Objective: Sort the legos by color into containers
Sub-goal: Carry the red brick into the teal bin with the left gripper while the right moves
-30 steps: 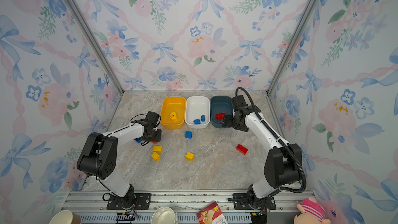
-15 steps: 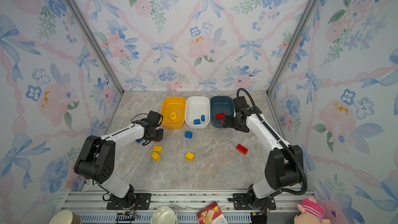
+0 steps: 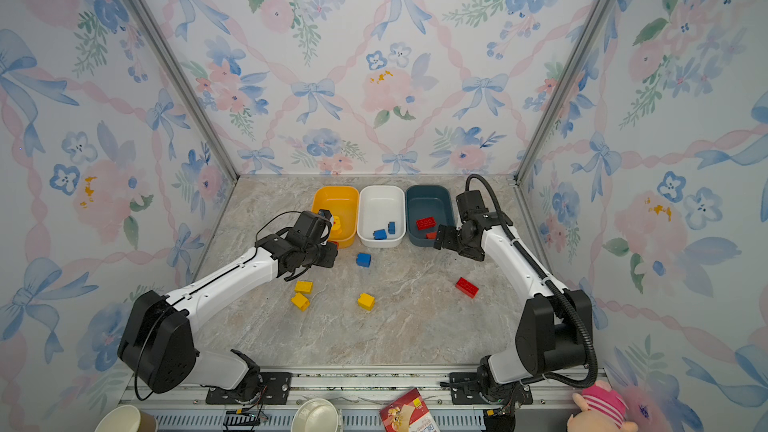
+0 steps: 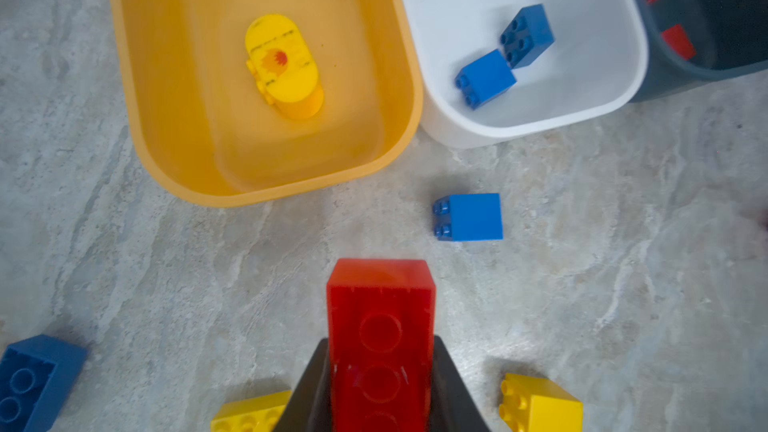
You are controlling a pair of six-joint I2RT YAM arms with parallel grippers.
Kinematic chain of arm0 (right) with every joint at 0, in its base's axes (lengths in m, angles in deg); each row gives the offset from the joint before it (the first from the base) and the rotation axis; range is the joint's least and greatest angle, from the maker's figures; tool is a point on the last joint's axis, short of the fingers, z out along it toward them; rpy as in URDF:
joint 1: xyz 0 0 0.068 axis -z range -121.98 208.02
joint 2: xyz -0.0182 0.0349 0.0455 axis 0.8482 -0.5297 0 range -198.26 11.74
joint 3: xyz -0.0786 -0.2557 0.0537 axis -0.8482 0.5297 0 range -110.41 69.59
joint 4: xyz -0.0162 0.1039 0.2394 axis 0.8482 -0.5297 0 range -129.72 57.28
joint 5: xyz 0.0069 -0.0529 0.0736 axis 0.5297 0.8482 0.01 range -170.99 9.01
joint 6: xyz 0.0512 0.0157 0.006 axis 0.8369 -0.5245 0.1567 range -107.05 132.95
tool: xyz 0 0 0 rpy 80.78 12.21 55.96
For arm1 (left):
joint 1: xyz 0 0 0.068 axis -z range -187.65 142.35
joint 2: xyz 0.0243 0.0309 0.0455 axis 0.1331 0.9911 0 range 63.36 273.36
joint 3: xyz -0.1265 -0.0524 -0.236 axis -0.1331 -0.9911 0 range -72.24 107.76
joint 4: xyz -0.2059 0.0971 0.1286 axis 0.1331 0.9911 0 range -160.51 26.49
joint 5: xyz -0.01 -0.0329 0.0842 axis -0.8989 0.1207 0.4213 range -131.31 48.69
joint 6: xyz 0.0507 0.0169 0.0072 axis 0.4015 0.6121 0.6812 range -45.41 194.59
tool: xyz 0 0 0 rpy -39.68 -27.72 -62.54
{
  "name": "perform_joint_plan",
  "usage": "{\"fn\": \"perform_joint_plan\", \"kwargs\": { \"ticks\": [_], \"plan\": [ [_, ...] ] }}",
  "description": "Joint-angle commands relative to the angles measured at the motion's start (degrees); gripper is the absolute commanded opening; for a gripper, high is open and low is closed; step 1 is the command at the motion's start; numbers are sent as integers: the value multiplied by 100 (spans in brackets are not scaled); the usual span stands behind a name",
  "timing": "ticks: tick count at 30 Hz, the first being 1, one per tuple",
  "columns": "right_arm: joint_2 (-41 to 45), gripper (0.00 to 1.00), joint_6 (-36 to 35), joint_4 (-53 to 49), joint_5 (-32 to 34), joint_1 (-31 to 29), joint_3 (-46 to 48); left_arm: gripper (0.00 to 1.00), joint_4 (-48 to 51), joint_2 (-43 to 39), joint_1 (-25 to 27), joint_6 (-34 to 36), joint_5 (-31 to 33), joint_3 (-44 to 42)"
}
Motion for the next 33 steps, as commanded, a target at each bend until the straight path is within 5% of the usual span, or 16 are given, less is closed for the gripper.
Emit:
{"fn": "perform_joint_plan", "kwargs": {
  "ticks": [1, 17, 33],
  "plan": [
    [210, 97, 212, 170, -258, 120, 268, 24, -409, 287, 284, -234, -215, 478],
    [1250, 97, 608, 70, -309, 246, 995, 19, -1140, 3008, 1138, -208, -866, 3378],
    [1547, 97, 617, -194, -187, 256, 1017, 18, -1363, 5225, 1196, -506, -980, 5540]
  ]
}}
